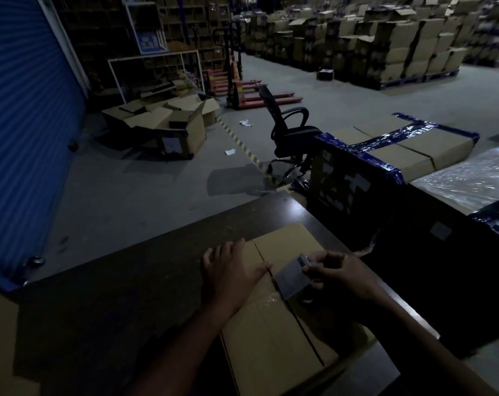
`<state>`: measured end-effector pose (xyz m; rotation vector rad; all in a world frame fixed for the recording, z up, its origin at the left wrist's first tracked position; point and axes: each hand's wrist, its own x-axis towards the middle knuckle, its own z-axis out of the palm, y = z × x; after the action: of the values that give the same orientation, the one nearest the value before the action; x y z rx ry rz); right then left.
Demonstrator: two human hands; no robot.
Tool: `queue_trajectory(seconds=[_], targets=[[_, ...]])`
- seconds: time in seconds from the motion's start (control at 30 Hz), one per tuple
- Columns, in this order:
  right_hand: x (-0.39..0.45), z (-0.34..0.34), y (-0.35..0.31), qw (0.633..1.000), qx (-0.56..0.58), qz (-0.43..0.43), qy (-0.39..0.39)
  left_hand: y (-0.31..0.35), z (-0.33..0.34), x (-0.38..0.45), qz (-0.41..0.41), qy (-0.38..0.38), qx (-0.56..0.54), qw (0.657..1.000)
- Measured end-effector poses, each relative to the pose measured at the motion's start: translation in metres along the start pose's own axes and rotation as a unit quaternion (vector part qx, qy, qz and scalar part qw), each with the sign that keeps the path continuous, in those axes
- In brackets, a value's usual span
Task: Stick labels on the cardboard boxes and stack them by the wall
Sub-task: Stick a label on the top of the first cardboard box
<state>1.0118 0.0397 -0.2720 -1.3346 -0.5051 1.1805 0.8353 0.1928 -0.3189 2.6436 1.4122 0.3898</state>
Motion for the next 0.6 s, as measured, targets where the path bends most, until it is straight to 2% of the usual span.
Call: queue_trajectory(seconds=[0.2,0.43,0.6], targets=[[-0.008,0.001,0.005,0.994,-0.034,-0.103,0.010,0.002,0.000,0.002,0.000,-0.003,-0.010,1.000],[-0.010,0.007,0.013,0.989,-0.007,-0.145,0.001,0.000,-0.004,0.001,-0.001,-0.006,-0.032,0.999],[-0.015,0.015,0.014,0.984,-0.036,-0.174,0.004,-0.003,-0.003,0.002,0.000,-0.003,-0.052,0.999]])
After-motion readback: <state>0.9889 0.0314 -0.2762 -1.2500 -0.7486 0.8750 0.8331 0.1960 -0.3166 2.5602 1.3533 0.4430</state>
